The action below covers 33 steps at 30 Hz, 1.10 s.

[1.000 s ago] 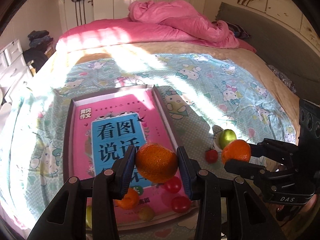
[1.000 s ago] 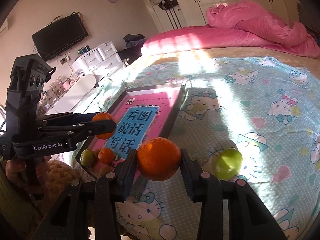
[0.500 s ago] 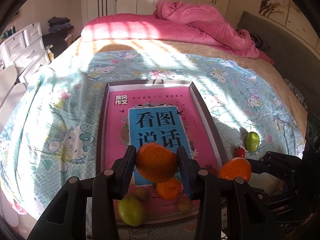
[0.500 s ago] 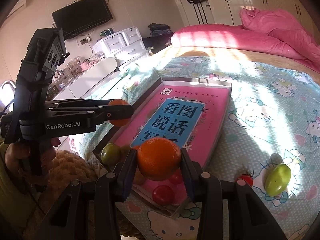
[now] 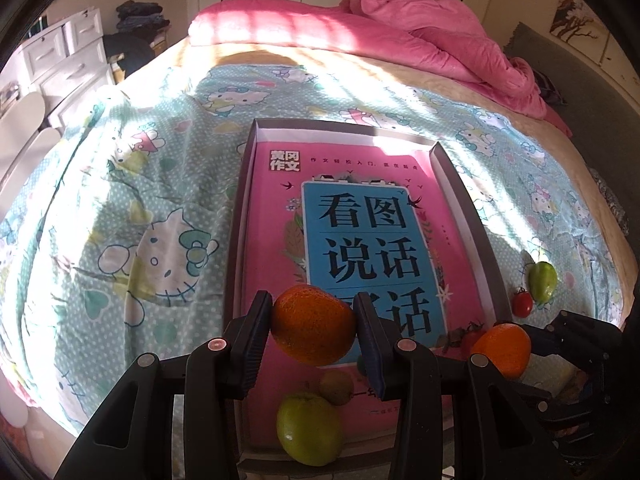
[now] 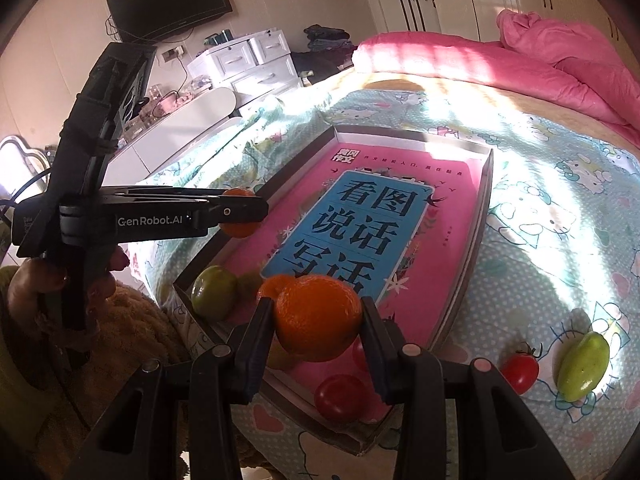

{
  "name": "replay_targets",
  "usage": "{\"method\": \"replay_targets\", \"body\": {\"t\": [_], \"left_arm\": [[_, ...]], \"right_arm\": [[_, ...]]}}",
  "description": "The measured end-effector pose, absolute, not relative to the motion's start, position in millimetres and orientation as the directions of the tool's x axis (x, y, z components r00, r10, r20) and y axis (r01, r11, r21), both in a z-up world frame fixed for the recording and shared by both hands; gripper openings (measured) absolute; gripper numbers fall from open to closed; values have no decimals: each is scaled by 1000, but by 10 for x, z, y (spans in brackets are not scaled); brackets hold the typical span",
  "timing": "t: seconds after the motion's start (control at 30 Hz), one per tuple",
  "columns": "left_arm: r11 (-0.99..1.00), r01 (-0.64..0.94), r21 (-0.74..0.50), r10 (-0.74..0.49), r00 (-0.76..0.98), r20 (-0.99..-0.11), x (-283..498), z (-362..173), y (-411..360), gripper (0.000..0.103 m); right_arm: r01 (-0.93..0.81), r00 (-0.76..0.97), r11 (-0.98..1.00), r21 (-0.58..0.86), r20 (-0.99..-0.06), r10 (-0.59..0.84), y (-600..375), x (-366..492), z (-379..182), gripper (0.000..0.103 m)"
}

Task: Organize fruits
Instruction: 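Carry both oranges over the pink book with the left and right tools, then lower the orange onto the book and open the left tool while the right tool releases its orange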

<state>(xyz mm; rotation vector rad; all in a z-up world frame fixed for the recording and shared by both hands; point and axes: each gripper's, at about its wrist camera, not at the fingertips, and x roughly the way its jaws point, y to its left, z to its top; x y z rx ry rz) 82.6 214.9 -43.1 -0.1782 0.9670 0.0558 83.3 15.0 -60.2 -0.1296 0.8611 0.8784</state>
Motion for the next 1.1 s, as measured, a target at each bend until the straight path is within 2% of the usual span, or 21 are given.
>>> {"method": "replay_targets", "body": {"t": [1.1], "left_arm": [[987,-136,-86,-6,507,-862,874,-657,2156,44]], "right_arm": [[-756,341,643,121,-765,546,368,769,-798,43]]}}
